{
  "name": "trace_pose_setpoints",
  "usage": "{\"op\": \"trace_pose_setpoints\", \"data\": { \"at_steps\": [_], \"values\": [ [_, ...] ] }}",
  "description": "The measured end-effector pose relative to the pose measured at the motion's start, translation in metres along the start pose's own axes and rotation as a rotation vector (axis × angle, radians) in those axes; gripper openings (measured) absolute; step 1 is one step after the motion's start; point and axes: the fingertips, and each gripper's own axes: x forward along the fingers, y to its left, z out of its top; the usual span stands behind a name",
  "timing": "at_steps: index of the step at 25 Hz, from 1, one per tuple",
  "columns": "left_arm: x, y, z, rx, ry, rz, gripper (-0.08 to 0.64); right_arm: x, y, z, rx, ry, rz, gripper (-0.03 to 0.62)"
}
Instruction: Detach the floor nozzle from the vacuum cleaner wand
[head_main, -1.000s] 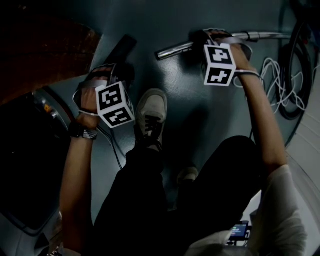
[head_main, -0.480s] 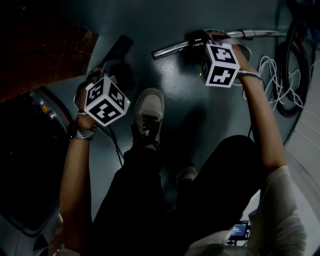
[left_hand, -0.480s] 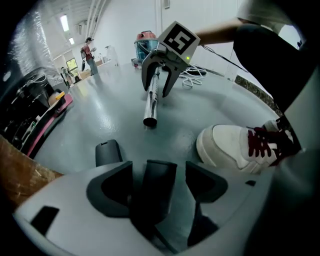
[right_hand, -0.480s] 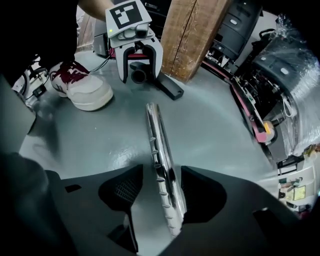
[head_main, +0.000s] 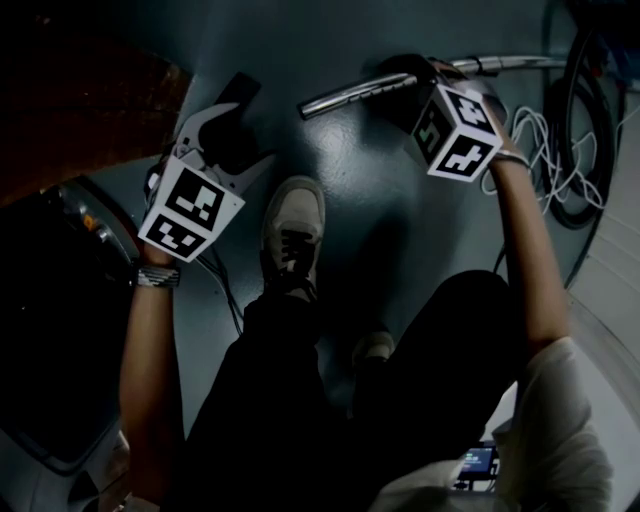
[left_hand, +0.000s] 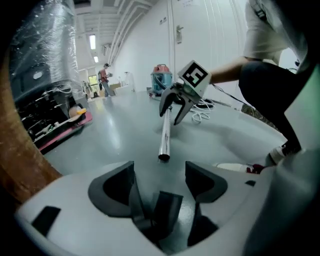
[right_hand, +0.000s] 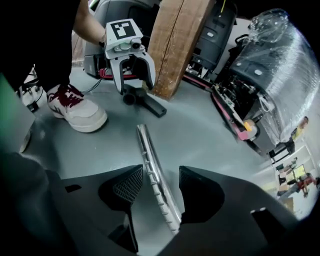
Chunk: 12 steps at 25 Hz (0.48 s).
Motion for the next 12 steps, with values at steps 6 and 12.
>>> {"op": "trace_pose_setpoints", "data": {
  "at_steps": [6, 12],
  "values": [
    [-0.023, 0.036, 0.028, -0.076, -0.128, 0.123, 0.285, -0.021, -0.020, 0.032, 0.093, -0.147, -0.085, 0.236],
    [-0.035, 0.068, 0.049, -0.157, -0.254, 0.286, 0.211, -0.036, -0.039, 0.050, 0.195, -0.265, -0.185, 0.180]
  ]
}}
